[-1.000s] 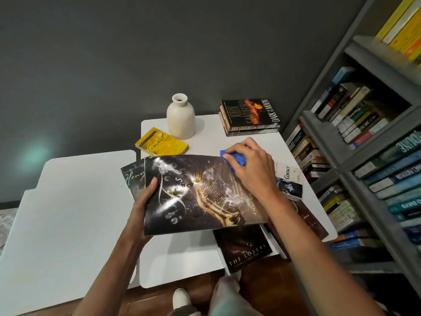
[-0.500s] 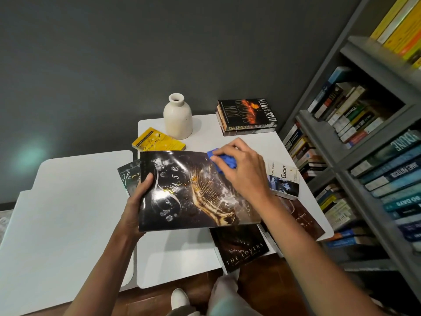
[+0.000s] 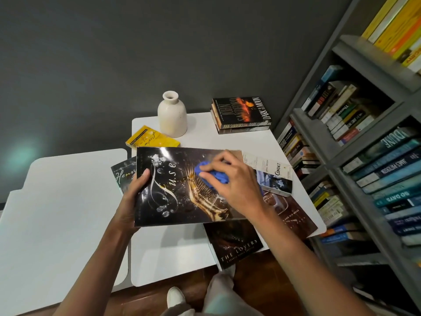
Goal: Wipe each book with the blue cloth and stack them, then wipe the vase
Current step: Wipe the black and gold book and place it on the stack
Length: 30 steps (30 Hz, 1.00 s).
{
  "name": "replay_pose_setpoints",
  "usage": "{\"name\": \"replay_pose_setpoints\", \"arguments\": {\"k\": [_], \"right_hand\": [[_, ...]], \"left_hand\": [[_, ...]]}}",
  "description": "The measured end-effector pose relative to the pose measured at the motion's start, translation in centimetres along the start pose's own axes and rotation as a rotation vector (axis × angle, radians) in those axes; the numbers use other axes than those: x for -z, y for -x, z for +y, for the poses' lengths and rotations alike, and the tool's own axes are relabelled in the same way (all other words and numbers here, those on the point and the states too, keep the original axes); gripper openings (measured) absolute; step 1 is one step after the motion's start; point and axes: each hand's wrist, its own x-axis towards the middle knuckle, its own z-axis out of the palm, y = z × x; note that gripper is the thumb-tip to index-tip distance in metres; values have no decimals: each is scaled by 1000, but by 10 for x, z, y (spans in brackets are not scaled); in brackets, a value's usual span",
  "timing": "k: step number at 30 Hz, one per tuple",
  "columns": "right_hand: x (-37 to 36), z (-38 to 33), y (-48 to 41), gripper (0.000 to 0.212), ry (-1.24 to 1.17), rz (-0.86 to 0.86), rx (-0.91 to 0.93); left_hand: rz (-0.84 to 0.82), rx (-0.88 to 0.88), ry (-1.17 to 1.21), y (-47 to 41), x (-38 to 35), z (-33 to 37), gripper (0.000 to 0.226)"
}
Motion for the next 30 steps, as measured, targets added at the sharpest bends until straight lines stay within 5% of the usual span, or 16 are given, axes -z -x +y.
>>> {"name": "replay_pose_setpoints", "arguments": {"k": [7,13,21,27,30], "right_hand": [[18,34,-12,17,88,130,-132],[8,11,26,30,9,7,9],[22,40,-3,17,94,170,-153],[12,22,35,27,37,72,-49],[19,40,45,24,54,69,-136]], "left_hand": [[4,28,20,3,-5,-11,33],[4,15,10,-2,-11,-6,34],[-9,37,60,-2,-20,-14,47],[21,9,39,-5,-14,-11,36],[11,35,51,-4,-10,-10,35]]}}
